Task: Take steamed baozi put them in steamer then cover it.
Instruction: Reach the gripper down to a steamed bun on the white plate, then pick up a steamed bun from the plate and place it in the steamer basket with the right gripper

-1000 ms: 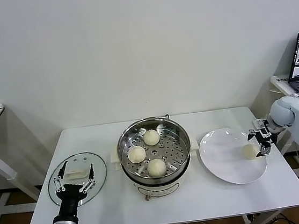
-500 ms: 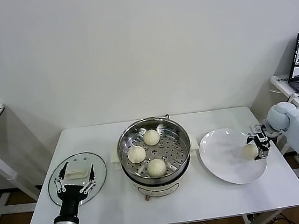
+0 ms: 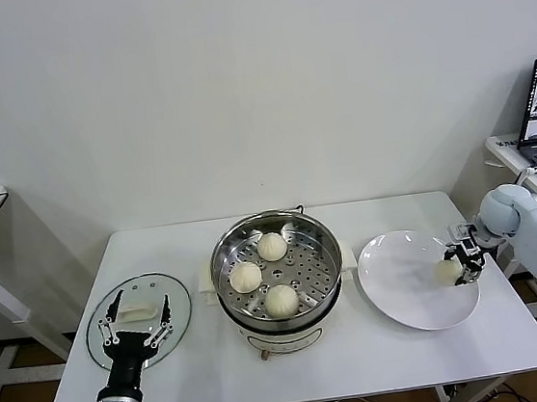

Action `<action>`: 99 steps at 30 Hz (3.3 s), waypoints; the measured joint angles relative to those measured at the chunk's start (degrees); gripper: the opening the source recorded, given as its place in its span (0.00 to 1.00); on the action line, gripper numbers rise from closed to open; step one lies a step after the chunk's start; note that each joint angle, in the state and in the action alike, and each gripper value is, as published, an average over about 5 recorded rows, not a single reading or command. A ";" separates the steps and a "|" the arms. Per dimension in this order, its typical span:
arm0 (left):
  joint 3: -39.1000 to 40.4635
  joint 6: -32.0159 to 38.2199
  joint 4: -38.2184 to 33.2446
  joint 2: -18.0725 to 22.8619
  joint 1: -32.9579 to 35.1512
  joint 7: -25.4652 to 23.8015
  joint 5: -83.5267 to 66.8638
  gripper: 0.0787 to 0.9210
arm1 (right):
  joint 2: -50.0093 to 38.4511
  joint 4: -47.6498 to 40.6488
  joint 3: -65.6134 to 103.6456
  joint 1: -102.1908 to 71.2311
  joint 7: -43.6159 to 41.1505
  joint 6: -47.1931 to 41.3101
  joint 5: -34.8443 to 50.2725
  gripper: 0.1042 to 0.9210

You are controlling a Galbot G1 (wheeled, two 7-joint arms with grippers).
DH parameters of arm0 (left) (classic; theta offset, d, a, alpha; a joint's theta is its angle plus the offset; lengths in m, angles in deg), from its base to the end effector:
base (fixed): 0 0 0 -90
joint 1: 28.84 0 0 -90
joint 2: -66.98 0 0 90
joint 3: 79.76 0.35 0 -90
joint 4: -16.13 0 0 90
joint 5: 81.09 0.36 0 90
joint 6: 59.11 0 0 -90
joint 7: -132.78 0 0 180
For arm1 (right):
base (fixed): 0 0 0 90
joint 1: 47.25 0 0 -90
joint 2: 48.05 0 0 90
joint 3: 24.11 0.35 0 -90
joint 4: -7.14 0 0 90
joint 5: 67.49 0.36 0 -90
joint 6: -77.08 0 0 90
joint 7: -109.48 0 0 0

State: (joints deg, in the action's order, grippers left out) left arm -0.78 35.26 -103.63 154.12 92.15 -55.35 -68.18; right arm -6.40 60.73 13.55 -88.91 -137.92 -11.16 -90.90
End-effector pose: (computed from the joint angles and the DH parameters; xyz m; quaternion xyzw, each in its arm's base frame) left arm 0.1764 0.0682 -0.3021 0.0078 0.9827 0.1849 0.0082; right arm 0.5256 -0.2688 -0.2307 0.4575 -0.5446 0.5420 0.4477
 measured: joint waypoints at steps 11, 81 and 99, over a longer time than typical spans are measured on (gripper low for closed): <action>0.41 -0.04 -0.22 0.01 -0.04 0.14 0.19 0.88 | -3.80 4.28 -4.50 3.90 -1.51 -2.43 6.14 0.69; 0.70 1.18 -1.05 -2.05 -0.06 -0.06 0.17 0.88 | 16.34 30.20 -62.65 51.19 14.19 -30.46 58.79 0.72; 0.84 1.39 -0.89 -1.82 -0.09 -0.06 0.18 0.88 | 18.22 27.97 -62.19 48.06 13.64 -30.50 56.19 0.72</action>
State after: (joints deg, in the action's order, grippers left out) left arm 0.07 36.65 -104.52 152.30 92.06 -55.41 -68.00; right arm 11.81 88.70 -48.65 -40.85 -124.28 -41.67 -34.71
